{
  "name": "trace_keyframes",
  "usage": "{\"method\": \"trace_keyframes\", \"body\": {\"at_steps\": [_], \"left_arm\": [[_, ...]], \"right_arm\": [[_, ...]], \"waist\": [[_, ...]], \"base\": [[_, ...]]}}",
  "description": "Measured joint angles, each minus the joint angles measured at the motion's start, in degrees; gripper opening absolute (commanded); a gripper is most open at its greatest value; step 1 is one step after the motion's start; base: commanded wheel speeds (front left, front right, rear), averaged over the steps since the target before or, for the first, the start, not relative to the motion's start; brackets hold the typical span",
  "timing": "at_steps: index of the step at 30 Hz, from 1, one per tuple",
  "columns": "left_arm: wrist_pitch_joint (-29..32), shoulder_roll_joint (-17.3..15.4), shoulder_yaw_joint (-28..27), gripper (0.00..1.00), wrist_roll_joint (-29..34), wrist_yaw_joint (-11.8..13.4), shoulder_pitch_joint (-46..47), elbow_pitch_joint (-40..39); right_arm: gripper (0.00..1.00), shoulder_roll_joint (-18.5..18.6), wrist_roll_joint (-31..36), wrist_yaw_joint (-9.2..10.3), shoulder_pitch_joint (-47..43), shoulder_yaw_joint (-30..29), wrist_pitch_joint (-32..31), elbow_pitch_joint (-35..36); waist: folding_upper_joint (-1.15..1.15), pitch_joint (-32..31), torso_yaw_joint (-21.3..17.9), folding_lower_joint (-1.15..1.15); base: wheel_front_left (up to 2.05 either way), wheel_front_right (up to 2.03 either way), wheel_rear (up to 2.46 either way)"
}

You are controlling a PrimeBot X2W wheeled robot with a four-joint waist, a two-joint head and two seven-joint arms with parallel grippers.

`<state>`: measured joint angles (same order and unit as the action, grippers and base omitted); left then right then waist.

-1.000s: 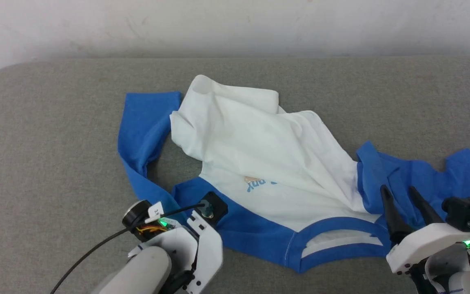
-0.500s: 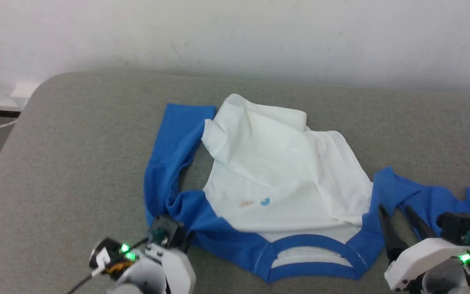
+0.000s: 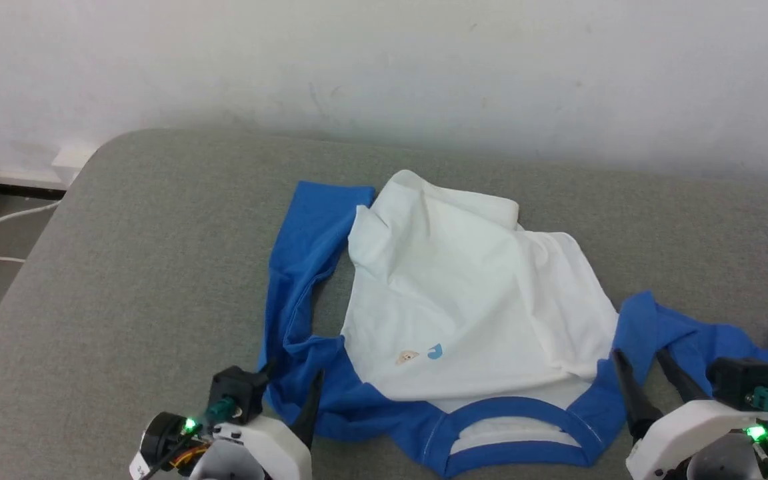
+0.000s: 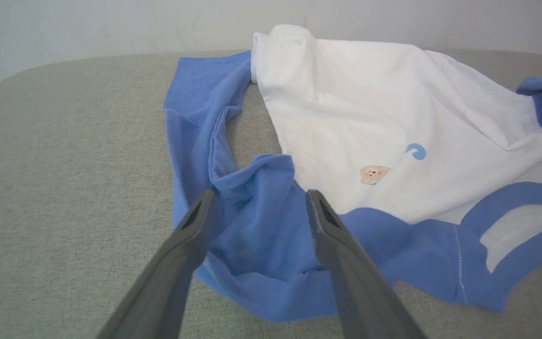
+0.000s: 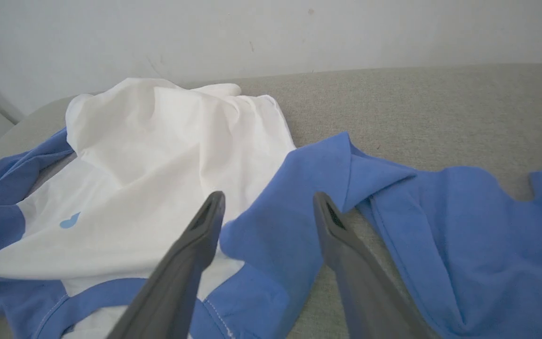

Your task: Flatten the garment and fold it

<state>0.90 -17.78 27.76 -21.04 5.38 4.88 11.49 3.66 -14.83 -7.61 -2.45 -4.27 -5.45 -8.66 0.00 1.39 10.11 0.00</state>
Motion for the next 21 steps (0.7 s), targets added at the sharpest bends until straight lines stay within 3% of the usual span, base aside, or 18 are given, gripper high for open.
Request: {"method": "trace_keyframes", "body": {"at_steps": [6,14,21], "left_arm": [[1.7,3.6,-0.1,1.0,-5.0,0.4,-2.7,-5.0],[14.2,2.6,8.9,1.0,-4.8,-3.3,-5.6,-9.7],[16.8,3.2,9.2,1.0,-3.6,-2.1,-2.4,-6.6]], "right_arm": [[1.0,0.0,0.3,0.0,-0.9,0.6,-1.7,2.2],[1.0,0.0,0.3,0.0,-1.5,-0.3,-3.1,3.8],[1.0,-0.1,0.3,0.0,-1.5,0.6,-3.4,3.6]], "waist": [[0.0,-0.4,-1.5,0.0],[0.0,0.3,-2.6,0.0],[0.0,2.0,-3.3,0.01]], "base": [[0.0,0.0,0.0],[0.0,0.0,0.0],[0.0,0.0,0.0]]}}
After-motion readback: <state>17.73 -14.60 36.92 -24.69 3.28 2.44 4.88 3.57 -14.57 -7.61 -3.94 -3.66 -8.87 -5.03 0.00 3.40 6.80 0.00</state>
